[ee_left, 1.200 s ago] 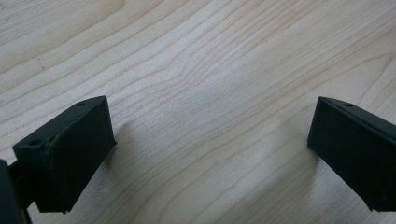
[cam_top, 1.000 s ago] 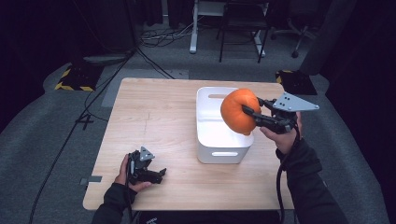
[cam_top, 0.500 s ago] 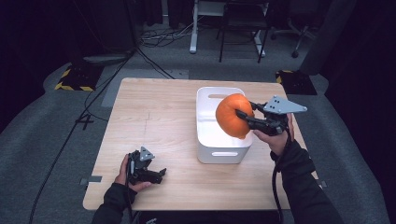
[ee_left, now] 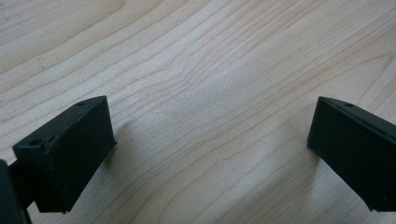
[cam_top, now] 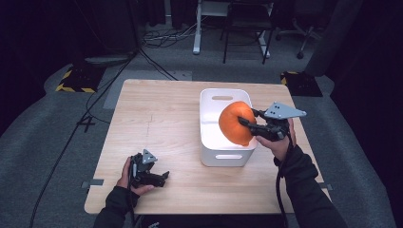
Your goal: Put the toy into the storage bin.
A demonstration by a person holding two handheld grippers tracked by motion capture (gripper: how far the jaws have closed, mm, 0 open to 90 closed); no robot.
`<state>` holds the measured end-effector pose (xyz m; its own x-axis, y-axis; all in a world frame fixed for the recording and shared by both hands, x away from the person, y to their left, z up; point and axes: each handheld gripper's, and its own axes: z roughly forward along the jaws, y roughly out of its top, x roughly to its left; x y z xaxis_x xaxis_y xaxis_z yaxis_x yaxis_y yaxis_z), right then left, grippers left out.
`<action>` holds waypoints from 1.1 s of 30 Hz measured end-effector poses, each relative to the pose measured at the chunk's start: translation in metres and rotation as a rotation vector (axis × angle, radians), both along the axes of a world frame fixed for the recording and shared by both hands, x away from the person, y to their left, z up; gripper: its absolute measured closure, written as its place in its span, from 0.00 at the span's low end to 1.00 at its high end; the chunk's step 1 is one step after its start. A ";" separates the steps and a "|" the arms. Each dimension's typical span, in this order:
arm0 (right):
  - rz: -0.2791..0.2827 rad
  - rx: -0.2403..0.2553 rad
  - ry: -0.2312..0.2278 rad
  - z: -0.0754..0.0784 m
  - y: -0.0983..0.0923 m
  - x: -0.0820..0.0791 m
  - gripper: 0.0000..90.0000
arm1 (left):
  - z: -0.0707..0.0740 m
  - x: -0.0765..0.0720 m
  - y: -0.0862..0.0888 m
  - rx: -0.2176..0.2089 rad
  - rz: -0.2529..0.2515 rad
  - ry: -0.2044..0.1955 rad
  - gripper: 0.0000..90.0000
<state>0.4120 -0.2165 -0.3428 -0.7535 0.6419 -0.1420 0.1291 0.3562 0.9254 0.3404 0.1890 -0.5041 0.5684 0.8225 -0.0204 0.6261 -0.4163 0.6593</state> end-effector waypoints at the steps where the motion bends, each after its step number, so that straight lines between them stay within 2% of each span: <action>1: 0.002 0.000 0.001 -0.001 0.000 0.000 0.60 | 0.000 0.000 0.000 0.000 0.000 0.000 0.01; 15: 0.028 -0.024 0.036 -0.014 -0.002 0.000 0.58 | 0.000 0.000 0.000 0.000 0.000 0.000 0.01; 20: 0.038 -0.035 0.060 -0.018 -0.001 0.000 0.58 | 0.000 0.000 0.000 0.000 0.000 0.000 0.01; 21: 0.051 -0.051 0.078 -0.020 -0.001 0.000 0.58 | 0.000 0.000 0.000 0.000 0.000 0.000 0.01; 27: 0.065 -0.076 0.089 -0.025 0.000 0.000 0.57 | 0.000 0.000 0.000 0.000 0.000 0.000 0.01; 29: 0.073 -0.078 0.090 -0.026 0.000 0.001 0.57 | 0.000 0.000 0.000 0.000 0.000 0.000 0.01; 33: 0.069 -0.074 0.124 -0.030 0.001 0.000 0.55 | 0.000 0.000 0.000 0.000 0.000 0.000 0.01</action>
<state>0.4123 -0.2155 -0.3731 -0.8102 0.5792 -0.0904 0.2133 0.4350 0.8748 0.3404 0.1890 -0.5041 0.5683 0.8226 -0.0206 0.6263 -0.4162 0.6592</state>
